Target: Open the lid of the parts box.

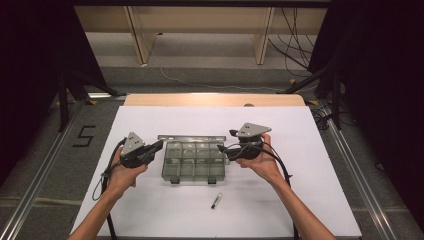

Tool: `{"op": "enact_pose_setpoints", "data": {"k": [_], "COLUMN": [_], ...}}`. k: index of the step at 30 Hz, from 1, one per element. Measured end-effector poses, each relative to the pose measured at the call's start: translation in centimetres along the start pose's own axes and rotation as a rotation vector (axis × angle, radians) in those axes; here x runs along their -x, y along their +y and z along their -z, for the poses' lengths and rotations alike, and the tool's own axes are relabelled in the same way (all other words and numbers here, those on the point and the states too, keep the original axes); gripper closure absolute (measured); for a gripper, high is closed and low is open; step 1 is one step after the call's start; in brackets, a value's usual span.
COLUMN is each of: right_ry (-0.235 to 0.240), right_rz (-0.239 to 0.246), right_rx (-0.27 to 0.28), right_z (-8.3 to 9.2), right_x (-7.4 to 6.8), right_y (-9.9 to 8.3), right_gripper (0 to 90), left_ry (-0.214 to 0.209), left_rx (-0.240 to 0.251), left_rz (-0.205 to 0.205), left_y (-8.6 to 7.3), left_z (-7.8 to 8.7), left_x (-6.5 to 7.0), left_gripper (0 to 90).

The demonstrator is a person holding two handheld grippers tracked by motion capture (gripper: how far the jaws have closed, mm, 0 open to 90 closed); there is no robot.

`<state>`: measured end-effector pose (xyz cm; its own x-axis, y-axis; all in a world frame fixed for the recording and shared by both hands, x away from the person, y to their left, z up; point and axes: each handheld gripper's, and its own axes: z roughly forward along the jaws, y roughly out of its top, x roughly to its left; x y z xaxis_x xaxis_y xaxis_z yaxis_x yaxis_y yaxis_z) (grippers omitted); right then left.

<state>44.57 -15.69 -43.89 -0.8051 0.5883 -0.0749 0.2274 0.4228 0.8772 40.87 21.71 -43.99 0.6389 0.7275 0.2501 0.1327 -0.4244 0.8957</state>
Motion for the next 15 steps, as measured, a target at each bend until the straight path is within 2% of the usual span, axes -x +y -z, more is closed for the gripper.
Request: {"op": "enact_pose_setpoints", "data": {"k": [2,3,4,6,10,13,15], "right_ry": [0.005,0.008,0.008,0.015,0.009,0.005,-0.004], "right_rz": [0.013,0.014,0.014,0.033,0.036,0.038,0.046], "right_rx": [0.009,0.010,0.010,0.004,0.023,0.022,0.024], "right_z": [-0.27,-0.31,-0.31,-0.28,-0.29,-0.27,-0.24], "right_x": [0.08,0.19,0.19,0.31,0.48,0.44,0.51], "right_y": [0.14,0.16,0.16,0.03,-0.02,0.03,0.08], "right_gripper": [42.9,52.4,52.4,62.5,68.3,71.1,73.0], "left_ry": [-0.002,-0.003,-0.003,-0.003,-0.014,-0.018,-0.028], "left_rx": [-0.003,-0.002,-0.003,-0.004,-0.010,-0.039,-0.060], "left_rz": [-0.001,0.000,0.000,0.002,-0.003,-0.005,-0.009], "left_y": [-0.04,-0.05,-0.06,-0.09,-0.16,-0.30,-0.47], "left_z": [0.00,0.00,0.00,-0.01,-0.13,-0.27,-0.48], "left_x": [-0.06,-0.08,-0.09,-0.12,-0.19,-0.19,-0.30], "left_gripper": [89.5,89.5,89.5,89.5,88.6,87.3,83.2]}}
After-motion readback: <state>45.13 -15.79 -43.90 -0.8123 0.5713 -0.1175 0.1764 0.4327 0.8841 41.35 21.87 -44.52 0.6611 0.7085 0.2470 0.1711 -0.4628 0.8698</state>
